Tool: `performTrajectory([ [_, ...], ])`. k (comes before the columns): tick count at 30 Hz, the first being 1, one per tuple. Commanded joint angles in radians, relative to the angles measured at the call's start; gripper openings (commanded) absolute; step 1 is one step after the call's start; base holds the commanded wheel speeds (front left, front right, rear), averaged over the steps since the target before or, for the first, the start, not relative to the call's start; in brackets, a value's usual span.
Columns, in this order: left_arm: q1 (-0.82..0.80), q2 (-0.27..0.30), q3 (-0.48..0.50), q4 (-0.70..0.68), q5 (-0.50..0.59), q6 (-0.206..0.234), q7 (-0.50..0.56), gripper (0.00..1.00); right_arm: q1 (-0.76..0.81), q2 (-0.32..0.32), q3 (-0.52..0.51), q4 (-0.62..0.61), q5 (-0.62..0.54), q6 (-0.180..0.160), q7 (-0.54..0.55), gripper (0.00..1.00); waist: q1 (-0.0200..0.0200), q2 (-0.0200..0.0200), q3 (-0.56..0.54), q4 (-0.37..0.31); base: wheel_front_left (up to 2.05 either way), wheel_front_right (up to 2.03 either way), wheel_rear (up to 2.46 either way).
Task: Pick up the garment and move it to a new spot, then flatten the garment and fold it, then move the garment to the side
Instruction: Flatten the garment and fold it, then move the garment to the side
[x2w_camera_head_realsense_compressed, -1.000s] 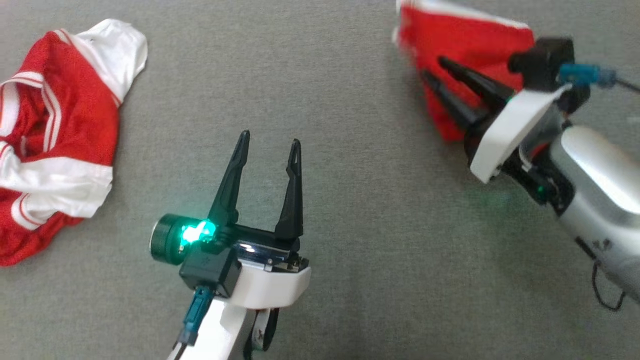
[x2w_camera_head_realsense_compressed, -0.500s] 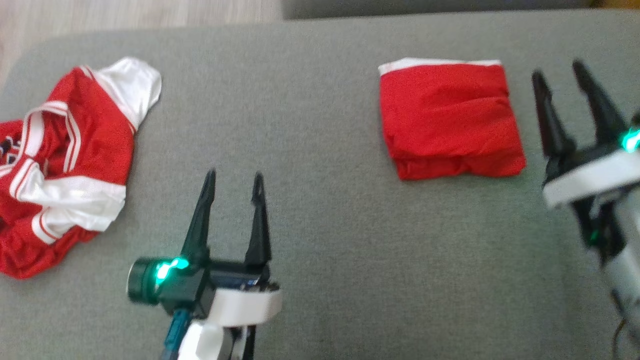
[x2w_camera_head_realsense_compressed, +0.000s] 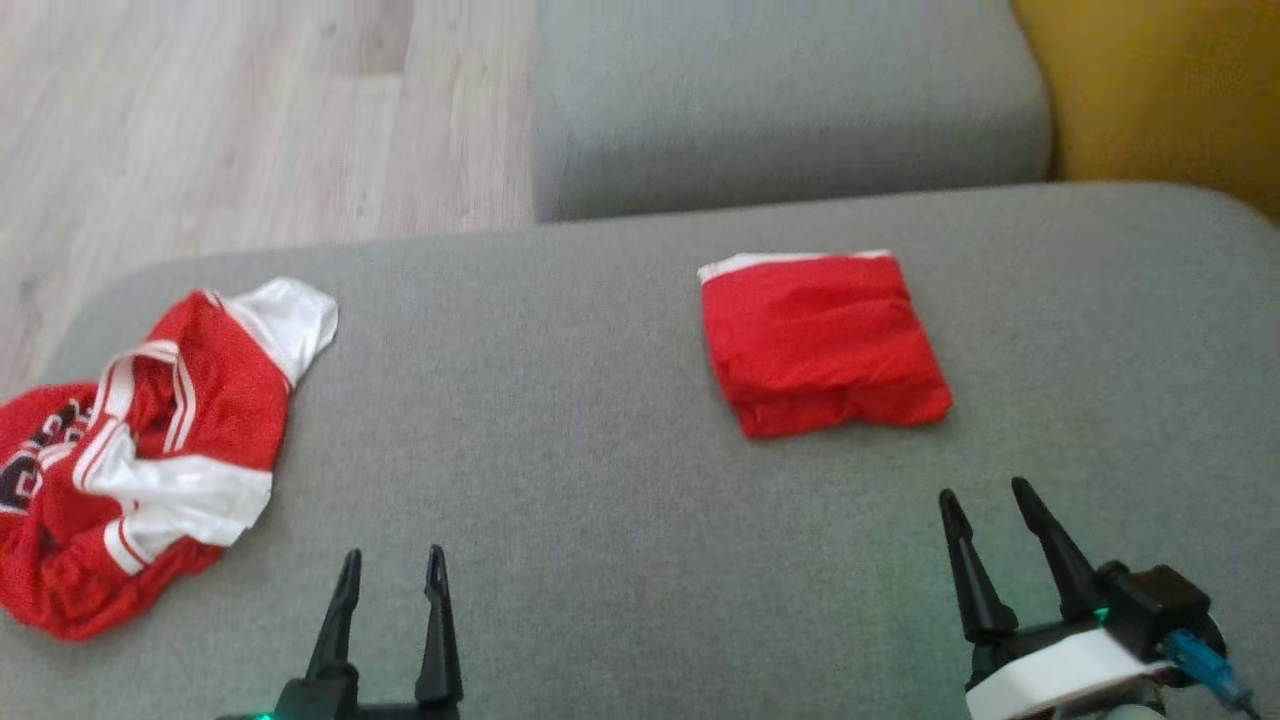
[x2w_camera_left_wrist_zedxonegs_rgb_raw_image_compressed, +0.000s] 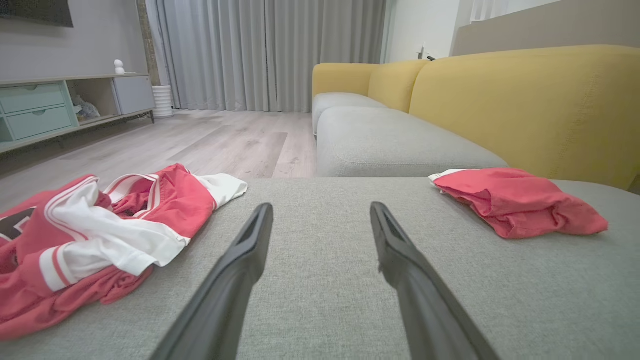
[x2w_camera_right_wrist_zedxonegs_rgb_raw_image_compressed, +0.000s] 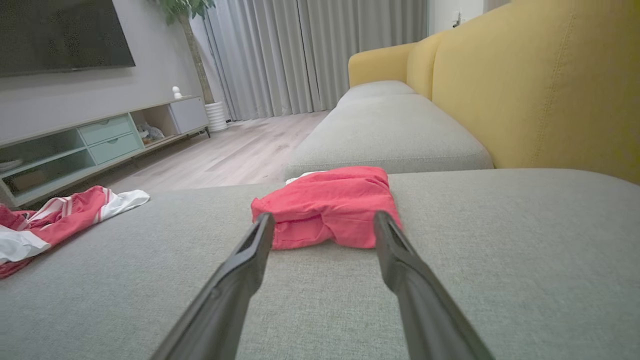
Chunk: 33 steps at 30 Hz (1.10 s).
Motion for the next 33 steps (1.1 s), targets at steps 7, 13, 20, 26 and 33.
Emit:
performTrajectory([
  [7, -0.022, -0.003, 0.066, 0.016, 0.029, -0.042, -0.005, 1.0, -0.025, 0.015, -0.011, 0.015, -0.047, 0.007, -0.009, 1.0, 0.0003, -0.0001, -0.046, -0.018, 0.0, 0.0, 0.0],
  [13, -0.017, -0.006, 0.08, 0.025, 0.037, -0.057, -0.005, 1.0, -0.033, 0.014, -0.005, 0.034, -0.053, 0.007, -0.009, 1.0, 0.0003, -0.0001, -0.054, -0.013, 0.0, 0.0, 0.0],
  [20, -0.013, -0.008, 0.094, 0.027, 0.042, -0.06, -0.005, 1.0, -0.035, 0.012, 0.016, 0.044, -0.057, 0.007, -0.009, 1.0, 0.0003, -0.0001, -0.057, -0.007, 0.0, 0.0, 0.0],
  [26, -0.014, -0.008, 0.099, 0.026, 0.045, -0.058, -0.005, 1.0, -0.038, 0.011, 0.016, 0.045, -0.059, 0.007, -0.009, 1.0, 0.0003, -0.0001, -0.054, -0.002, 0.0, 0.0, 0.0],
  [33, -0.015, -0.008, 0.094, 0.018, 0.035, -0.046, -0.005, 1.0, -0.044, 0.01, 0.018, 0.049, -0.059, 0.007, -0.009, 1.0, 0.0003, -0.0001, -0.043, -0.006, 0.0, 0.0, 0.0],
])
